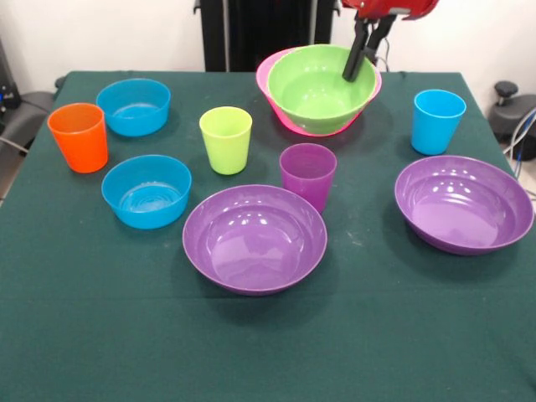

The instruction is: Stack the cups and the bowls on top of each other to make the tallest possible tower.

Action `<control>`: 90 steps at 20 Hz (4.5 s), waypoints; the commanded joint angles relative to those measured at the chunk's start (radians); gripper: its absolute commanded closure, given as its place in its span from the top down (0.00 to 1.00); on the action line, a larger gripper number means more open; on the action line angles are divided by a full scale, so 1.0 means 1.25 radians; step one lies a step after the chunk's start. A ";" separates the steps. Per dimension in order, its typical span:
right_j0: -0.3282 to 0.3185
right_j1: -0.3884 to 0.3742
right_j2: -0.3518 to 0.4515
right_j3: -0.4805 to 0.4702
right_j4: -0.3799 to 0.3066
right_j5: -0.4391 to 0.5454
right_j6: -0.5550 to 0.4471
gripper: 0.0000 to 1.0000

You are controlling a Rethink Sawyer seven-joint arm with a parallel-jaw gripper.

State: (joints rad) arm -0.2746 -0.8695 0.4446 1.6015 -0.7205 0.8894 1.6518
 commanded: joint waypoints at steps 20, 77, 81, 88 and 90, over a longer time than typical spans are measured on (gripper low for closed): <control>0.019 0.094 0.007 -0.060 -0.123 -0.140 -0.050 0.00; 0.068 0.054 -0.075 0.012 -0.120 0.030 -0.091 0.00; 0.071 0.073 -0.079 0.007 -0.126 0.008 -0.077 0.00; 0.078 0.104 -0.082 -0.005 -0.131 -0.038 -0.045 0.00; 0.078 0.111 -0.084 0.004 -0.135 -0.059 -0.038 0.00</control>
State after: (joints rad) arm -0.1959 -0.8204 0.3608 1.5692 -0.7864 0.8436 1.6518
